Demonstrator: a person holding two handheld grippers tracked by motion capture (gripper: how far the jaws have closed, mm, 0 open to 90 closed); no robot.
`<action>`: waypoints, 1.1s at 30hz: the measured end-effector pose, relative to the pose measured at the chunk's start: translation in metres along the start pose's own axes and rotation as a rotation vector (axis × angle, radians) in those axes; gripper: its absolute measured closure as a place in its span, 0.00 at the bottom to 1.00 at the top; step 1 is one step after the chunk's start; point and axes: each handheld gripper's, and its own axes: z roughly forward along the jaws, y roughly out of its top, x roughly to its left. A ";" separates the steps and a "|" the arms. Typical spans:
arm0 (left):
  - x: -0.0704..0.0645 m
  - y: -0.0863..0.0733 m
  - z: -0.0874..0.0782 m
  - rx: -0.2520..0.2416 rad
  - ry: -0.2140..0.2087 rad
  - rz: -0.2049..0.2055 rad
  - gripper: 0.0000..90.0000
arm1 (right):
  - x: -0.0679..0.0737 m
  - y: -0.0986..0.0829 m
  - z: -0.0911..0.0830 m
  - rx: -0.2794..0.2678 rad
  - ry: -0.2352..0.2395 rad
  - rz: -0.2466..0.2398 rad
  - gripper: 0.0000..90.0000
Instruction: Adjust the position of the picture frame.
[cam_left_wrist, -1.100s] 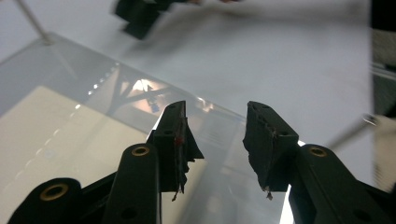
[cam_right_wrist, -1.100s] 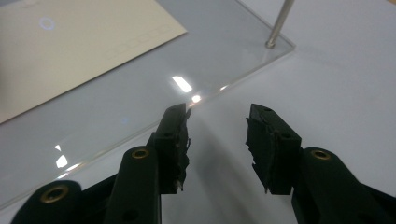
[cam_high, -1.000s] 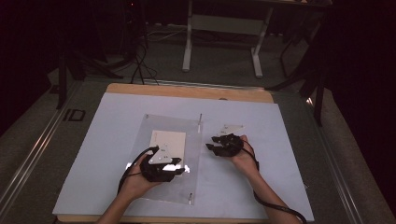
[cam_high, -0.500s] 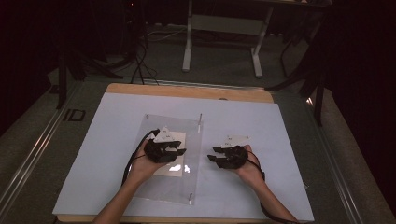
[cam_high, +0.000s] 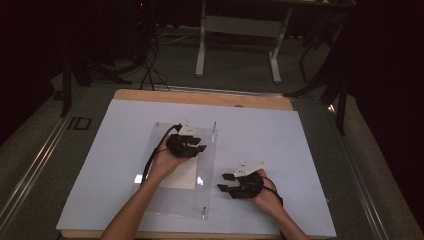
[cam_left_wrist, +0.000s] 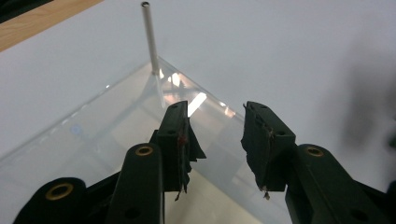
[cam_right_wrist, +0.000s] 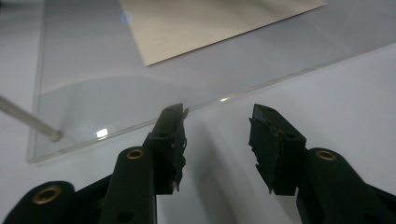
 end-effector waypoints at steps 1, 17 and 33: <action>0.002 0.002 0.004 0.000 0.003 -0.001 0.67 | 0.003 0.000 0.000 0.002 0.008 -0.002 0.60; 0.032 0.019 0.055 0.010 0.008 -0.068 0.71 | 0.034 -0.010 -0.010 0.002 0.098 -0.043 0.60; 0.039 0.037 0.086 0.044 0.050 -0.058 0.93 | 0.059 -0.003 0.004 -0.002 0.201 -0.111 0.59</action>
